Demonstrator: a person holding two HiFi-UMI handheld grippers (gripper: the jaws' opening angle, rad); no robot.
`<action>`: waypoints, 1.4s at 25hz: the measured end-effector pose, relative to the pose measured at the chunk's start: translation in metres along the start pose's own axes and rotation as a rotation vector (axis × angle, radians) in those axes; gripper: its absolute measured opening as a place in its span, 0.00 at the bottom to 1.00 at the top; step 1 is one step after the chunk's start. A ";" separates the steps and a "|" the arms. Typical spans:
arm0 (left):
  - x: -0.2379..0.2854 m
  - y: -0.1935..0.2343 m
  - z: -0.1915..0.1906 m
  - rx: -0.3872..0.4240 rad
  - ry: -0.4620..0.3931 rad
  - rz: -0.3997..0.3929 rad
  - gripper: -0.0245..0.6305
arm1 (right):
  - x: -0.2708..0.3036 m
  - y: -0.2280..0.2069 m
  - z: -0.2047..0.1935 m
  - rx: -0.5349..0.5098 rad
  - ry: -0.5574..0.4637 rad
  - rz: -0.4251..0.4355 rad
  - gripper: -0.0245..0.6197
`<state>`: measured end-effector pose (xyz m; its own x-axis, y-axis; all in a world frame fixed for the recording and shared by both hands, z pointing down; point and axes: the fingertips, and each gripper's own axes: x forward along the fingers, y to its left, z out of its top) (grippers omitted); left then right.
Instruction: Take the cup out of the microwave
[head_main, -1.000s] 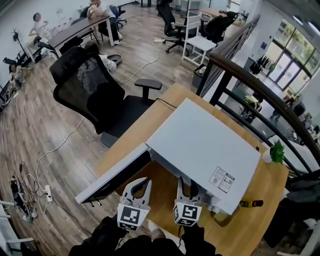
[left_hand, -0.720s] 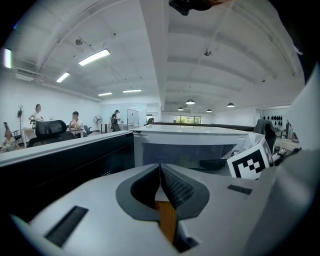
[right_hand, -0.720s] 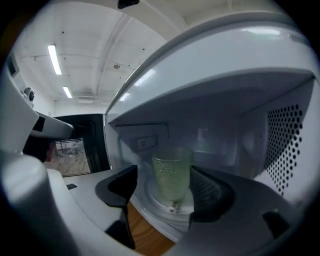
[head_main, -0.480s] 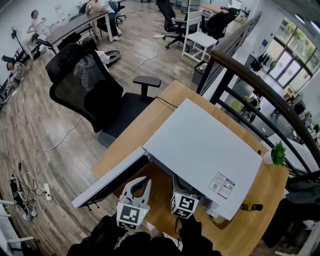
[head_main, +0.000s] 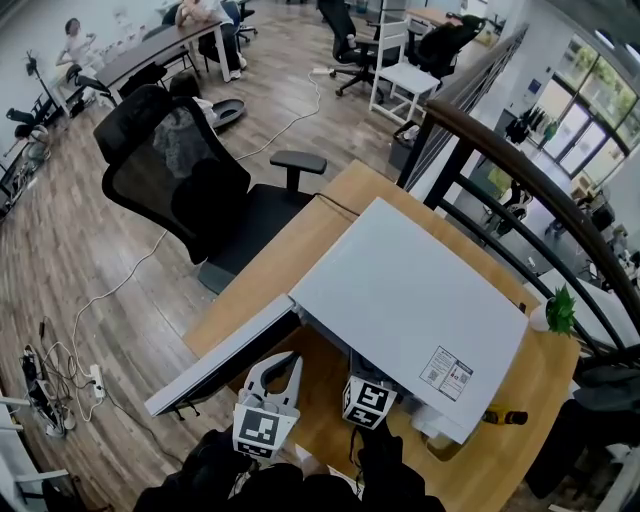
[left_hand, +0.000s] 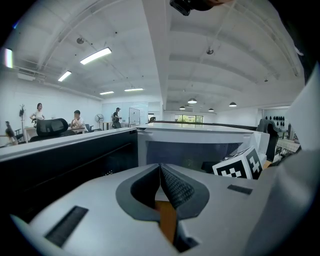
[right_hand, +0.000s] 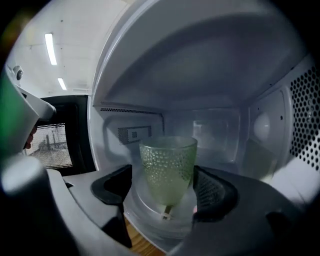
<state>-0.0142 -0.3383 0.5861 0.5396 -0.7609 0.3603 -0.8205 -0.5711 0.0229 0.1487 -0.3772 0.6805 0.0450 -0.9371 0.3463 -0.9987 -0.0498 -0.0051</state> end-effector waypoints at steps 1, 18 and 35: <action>0.000 0.000 0.000 0.001 0.000 0.000 0.08 | 0.000 -0.002 -0.001 -0.002 0.001 -0.006 0.65; -0.005 0.004 0.000 0.007 0.001 0.009 0.08 | 0.000 0.000 0.007 0.000 -0.012 -0.003 0.53; -0.052 -0.007 0.011 0.020 -0.036 0.029 0.08 | -0.046 0.014 0.024 0.006 -0.064 0.026 0.52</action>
<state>-0.0346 -0.2983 0.5566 0.5228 -0.7876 0.3263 -0.8320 -0.5548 -0.0062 0.1331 -0.3429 0.6418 0.0200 -0.9582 0.2855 -0.9995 -0.0264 -0.0188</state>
